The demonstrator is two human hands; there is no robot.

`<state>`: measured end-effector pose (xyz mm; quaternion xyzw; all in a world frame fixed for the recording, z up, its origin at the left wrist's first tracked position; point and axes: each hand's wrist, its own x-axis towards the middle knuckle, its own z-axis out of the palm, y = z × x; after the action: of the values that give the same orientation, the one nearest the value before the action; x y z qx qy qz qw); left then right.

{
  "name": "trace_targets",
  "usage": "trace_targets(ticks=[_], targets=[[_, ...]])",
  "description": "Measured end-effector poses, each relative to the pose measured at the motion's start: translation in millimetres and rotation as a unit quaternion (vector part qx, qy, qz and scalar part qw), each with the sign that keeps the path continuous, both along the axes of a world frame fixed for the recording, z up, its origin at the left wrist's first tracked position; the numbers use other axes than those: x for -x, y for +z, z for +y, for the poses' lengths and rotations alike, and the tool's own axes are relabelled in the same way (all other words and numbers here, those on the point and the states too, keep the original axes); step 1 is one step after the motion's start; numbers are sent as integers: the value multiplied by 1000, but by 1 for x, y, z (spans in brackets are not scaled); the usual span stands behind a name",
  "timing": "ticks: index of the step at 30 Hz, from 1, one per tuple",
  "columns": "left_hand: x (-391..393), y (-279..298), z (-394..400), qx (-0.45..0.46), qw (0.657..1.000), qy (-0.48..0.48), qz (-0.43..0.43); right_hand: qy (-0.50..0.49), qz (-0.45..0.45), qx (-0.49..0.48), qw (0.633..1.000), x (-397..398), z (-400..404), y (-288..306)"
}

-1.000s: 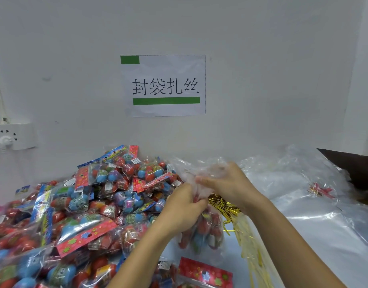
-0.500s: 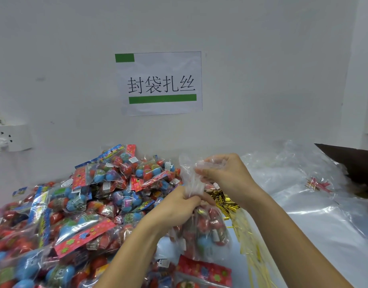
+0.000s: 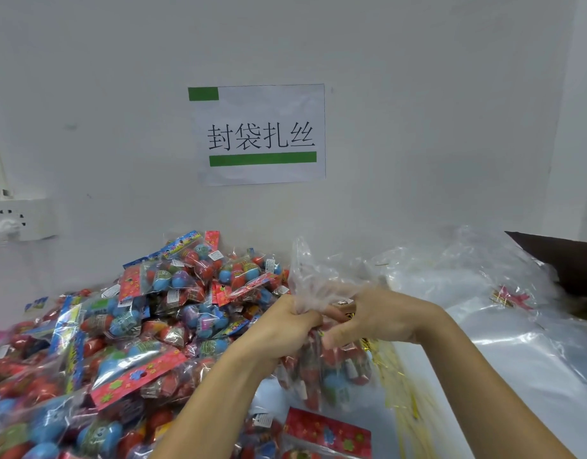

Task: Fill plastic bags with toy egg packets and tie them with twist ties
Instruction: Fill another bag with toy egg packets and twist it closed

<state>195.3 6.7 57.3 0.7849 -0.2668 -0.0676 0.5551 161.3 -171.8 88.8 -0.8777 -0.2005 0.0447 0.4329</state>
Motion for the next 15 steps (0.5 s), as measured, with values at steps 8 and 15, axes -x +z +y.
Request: trace_targets(ticks=[8, 15], targets=[[8, -1, -8, -41, 997, -19, -64, -38, -59, -185, 980, -6, 13, -8], [7, 7, 2, 86, 980, -130, 124, -1, -7, -300, 954, -5, 10, -10]])
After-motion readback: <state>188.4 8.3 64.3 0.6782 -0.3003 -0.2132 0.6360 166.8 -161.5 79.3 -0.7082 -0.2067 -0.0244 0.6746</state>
